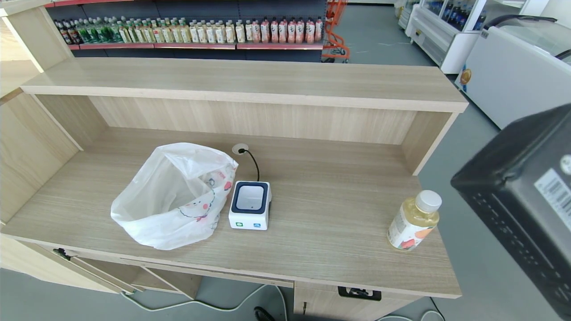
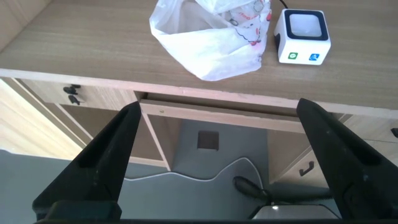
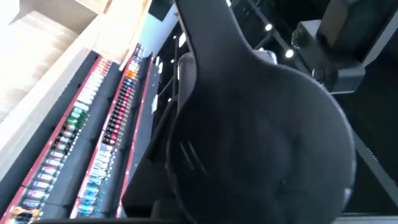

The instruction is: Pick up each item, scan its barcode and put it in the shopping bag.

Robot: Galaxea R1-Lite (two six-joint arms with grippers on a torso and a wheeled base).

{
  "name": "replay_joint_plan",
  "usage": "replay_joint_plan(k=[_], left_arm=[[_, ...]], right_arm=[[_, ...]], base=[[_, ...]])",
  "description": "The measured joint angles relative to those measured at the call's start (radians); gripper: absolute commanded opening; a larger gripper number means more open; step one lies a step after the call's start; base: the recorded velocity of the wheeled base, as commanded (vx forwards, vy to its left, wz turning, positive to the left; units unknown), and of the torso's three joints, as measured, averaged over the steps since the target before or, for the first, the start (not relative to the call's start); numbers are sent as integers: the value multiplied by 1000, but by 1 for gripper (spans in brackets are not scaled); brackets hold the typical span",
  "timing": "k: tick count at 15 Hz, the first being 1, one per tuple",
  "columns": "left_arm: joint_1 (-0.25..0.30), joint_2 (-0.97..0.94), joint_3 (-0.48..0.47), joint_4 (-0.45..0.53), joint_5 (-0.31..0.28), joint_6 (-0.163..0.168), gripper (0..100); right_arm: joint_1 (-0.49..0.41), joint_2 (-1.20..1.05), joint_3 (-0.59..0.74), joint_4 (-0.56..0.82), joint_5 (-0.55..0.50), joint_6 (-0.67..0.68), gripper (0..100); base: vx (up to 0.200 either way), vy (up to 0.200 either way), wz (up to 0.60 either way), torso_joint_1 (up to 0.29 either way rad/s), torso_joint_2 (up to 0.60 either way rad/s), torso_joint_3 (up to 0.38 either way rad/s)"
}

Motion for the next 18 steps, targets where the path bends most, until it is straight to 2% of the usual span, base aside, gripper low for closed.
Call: replay_joint_plan(k=[6, 14, 18], left_arm=[[0, 0, 0, 0, 0, 0, 100], [0, 0, 0, 0, 0, 0, 100], [0, 0, 0, 0, 0, 0, 100]], right_arm=[[0, -56, 14, 76, 65, -63, 0], [-4, -83, 14, 191, 77, -98, 0], [-7, -96, 13, 199, 77, -99, 0]], base=[[0, 0, 0, 0, 0, 0], [0, 0, 0, 0, 0, 0], [0, 0, 0, 0, 0, 0]])
